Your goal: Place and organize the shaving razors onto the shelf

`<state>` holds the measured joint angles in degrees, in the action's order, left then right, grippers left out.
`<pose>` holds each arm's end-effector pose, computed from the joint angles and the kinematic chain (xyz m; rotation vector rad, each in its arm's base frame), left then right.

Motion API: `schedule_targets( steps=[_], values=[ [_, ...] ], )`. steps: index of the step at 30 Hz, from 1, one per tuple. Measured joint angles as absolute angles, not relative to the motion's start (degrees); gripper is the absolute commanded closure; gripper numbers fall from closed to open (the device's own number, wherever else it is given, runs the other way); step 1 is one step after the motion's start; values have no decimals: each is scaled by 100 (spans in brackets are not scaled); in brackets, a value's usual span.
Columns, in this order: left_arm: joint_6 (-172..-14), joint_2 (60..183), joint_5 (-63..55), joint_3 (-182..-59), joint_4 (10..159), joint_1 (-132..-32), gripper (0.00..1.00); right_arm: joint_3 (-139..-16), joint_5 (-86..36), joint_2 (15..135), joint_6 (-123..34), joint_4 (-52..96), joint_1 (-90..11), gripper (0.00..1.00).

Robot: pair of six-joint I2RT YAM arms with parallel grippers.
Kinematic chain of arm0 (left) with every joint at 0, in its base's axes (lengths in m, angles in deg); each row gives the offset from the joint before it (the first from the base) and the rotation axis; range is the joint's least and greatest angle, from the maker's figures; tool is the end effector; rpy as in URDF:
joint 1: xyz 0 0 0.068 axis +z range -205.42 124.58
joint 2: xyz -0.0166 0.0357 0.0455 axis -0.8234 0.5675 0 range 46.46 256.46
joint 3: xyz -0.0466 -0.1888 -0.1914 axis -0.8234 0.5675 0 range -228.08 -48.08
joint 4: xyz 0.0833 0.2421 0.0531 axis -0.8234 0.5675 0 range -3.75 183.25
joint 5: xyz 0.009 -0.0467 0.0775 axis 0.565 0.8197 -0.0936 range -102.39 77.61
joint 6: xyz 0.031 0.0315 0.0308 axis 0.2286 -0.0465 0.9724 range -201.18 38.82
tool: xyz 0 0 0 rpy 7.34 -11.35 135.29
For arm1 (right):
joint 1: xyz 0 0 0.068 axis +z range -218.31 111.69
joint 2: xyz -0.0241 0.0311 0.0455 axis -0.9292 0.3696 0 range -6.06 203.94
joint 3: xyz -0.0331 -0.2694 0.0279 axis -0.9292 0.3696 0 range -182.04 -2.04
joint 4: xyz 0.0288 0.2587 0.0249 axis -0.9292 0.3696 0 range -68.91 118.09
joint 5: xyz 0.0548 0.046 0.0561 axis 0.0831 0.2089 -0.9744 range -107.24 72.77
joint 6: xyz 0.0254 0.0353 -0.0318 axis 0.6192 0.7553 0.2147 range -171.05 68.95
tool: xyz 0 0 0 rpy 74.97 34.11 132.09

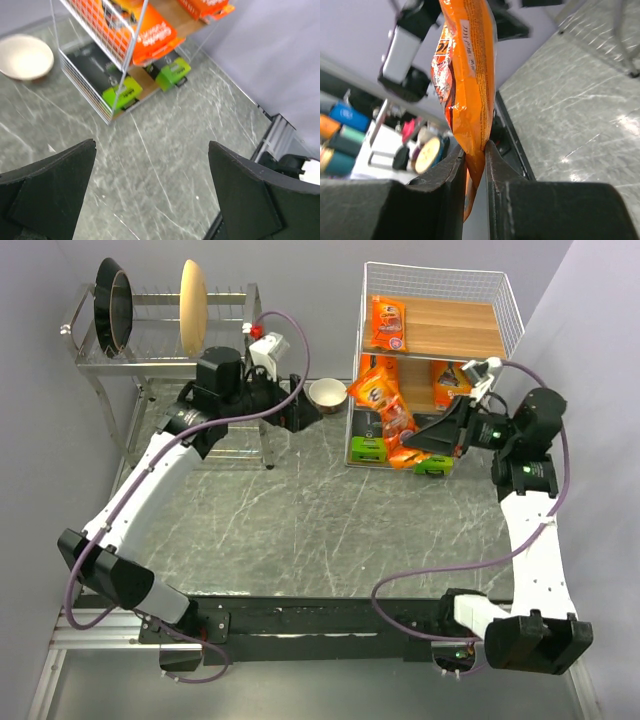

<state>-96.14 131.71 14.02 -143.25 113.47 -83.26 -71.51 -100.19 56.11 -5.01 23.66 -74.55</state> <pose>0.2846 -0.1682 0.4465 0.5451 1.8721 -0.9357 0.2128 0.0122 0.4442 -0.5499 1.7232 1.5669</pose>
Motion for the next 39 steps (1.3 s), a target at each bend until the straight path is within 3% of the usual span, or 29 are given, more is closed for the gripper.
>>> schedule_targets(
  steps=[8, 19, 39],
  values=[
    [-9435, 13191, 1365, -14275, 11461, -8328, 0, -8314, -9399, 5939, 408, 2252, -8526, 100],
    [-9041, 13600, 812, -14271, 11653, -8931, 0, -10165, -8026, 7191, 658, 3621, -9291, 100],
    [-8517, 13600, -47, -13890, 12007, -9934, 0, -10781, -7237, 8488, 1165, 4353, -9370, 100]
  ],
)
